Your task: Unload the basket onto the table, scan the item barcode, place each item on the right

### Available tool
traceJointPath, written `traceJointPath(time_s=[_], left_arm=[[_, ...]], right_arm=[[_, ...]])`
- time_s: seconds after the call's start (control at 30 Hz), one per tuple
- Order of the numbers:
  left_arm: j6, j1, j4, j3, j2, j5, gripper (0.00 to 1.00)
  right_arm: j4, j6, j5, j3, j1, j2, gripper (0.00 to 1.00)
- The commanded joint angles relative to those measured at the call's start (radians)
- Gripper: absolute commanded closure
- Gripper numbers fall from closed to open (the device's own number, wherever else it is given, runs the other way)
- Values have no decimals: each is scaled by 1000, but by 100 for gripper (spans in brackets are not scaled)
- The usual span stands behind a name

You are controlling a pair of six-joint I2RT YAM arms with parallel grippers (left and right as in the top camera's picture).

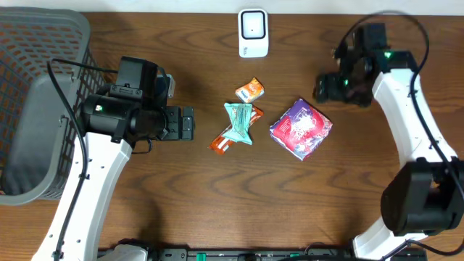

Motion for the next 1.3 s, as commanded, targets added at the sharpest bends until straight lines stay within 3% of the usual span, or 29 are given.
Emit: traceJointPath(time_s=[0.0, 0.1, 0.3, 0.43, 0.63, 0.73, 0.83, 0.97, 1.1, 1.17, 1.27], left_arm=[[-1, 4, 1, -2, 3, -10, 2], [-1, 4, 1, -2, 3, -10, 2], [-1, 4, 1, -2, 3, -10, 2], [-1, 4, 1, -2, 3, -10, 2], [-1, 4, 1, -2, 3, -10, 2], [-1, 4, 1, -2, 3, -10, 2], [-1, 4, 1, -2, 3, -10, 2], [-1, 4, 0, -2, 3, -10, 2], [-1, 4, 1, -2, 3, -10, 2], [-1, 4, 1, -2, 3, -10, 2], [-1, 4, 1, -2, 3, -10, 2]], right_arm=[[77, -183, -251, -137, -26, 4, 6], [174, -198, -278, -239, -27, 8, 4], [310, -184, -276, -407, -24, 15, 18], [314, -143, -283, -449, -24, 15, 47], [269, -70, -477, -449, -6, 15, 78], [277, 77, -491, -449, 6, 15, 99], [283, 199, -491, -443, 0, 15, 99], [272, 301, -491, -406, -15, 13, 88], [216, 279, -441, -348, -30, 11, 23], [214, 195, -430, -335, -26, 11, 1], [229, 50, -419, -340, -6, 11, 1]])
